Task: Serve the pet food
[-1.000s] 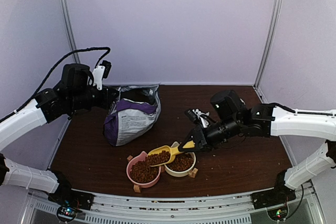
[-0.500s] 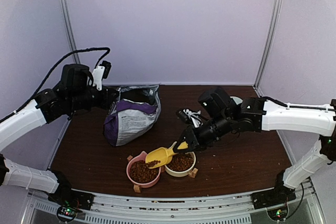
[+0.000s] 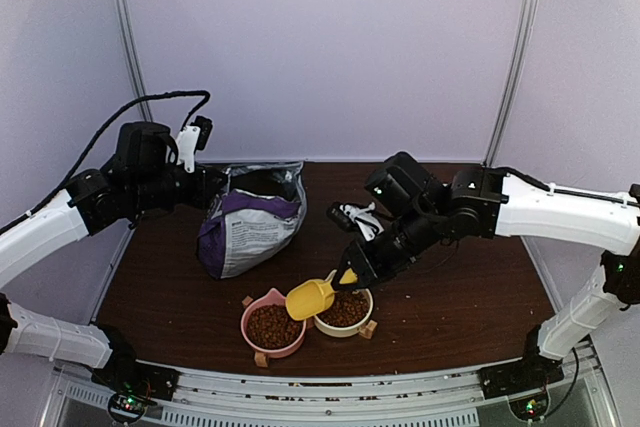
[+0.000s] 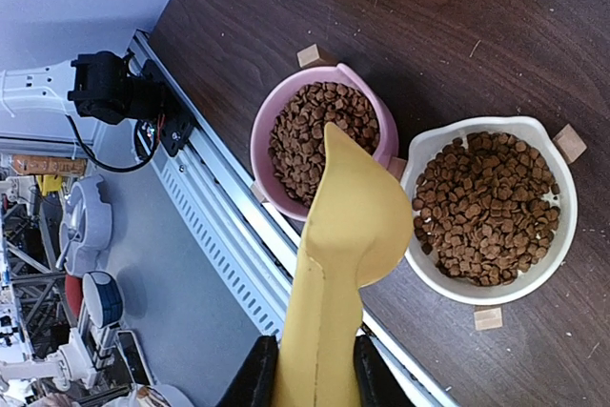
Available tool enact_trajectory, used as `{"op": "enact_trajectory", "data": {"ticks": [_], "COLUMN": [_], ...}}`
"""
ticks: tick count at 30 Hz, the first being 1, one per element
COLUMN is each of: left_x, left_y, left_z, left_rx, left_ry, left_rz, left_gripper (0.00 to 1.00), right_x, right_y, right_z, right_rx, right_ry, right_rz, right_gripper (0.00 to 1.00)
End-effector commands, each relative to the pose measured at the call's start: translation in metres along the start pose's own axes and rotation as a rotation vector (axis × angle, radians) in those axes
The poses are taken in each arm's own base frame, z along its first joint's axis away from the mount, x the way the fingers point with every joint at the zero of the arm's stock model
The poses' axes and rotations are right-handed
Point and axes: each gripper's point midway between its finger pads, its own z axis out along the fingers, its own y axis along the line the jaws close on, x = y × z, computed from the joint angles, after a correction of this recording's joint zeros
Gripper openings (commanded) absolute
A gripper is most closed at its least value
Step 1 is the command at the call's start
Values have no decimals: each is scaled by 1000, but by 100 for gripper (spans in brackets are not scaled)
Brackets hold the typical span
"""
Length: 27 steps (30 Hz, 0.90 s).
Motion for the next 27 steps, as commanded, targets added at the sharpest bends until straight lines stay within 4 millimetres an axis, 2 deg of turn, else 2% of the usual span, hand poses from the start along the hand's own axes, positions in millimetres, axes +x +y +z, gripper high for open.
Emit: {"op": "enact_trajectory", "data": {"ticks": [1,4,7,10,13,16,17,20,23,27], "left_x": [18,16,9,1,-8,-15,-17,-21,-24,-23], "left_y": [9,8,6,0,-7,-17,-21,-32,-39,-45], "left_z": [3,2,0,1,3,6,6,9,11,12], "left_rx": [-29,-25,-18,4,34,80,101,155,193,227], "left_ry": [66,65,57,53,53,53,55,58,63,71], "left_rz": [11,10,16,37,65,99,108,132,145,153], "left_gripper": [0,0,0,0,0,0,0,0,0,0], "right_x": [-3,-14,-29,-40,-43,-42,-35,-24,-13,-3], "right_y": [-4,1,8,-1,-33,-83,-105,-144,-167,-181], "right_z": [-9,-23,-45,-69,-88,-105,-101,-99,-86,-66], "right_rx": [97,102,81,52,46,64,75,71,26,-30], "right_ry": [-8,-72,-177,-273,-373,-493,-518,-603,-659,-703], "right_rz": [-97,-106,-95,-39,73,217,269,372,444,504], "right_gripper": [19,19,19,18,19,19,19,19,20,20]}}
